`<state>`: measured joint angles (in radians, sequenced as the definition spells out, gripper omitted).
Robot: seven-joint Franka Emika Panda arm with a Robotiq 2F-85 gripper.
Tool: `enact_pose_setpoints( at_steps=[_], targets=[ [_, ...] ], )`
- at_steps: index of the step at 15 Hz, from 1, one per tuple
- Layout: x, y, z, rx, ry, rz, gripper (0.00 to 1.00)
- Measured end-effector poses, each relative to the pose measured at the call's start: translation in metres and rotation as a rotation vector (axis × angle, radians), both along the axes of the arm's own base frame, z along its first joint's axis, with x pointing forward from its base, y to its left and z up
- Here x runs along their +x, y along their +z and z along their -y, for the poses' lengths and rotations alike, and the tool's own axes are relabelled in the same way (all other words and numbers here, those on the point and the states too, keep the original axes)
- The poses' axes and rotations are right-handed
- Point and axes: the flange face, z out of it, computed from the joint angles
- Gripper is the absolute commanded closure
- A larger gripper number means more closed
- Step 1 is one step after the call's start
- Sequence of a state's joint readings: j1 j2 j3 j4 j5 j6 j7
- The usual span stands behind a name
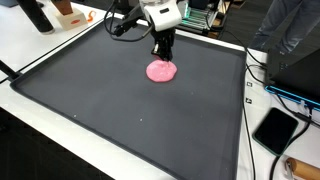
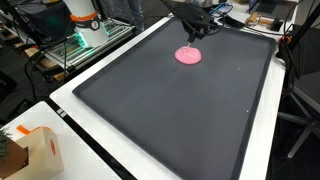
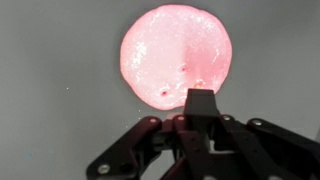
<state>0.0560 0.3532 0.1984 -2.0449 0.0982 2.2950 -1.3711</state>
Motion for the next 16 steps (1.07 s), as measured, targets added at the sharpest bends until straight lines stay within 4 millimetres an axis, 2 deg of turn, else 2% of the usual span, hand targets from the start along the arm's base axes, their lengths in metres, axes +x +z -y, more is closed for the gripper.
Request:
enact_pose_setpoints(
  at_steps=[7,16],
  targets=[
    [-0.0007,-0.0093,-0.0011,0.005,0.024,-0.002,0.96],
    [-0.0004,-0.0098,-0.001,0.006,0.032,0.0,0.96]
  ],
)
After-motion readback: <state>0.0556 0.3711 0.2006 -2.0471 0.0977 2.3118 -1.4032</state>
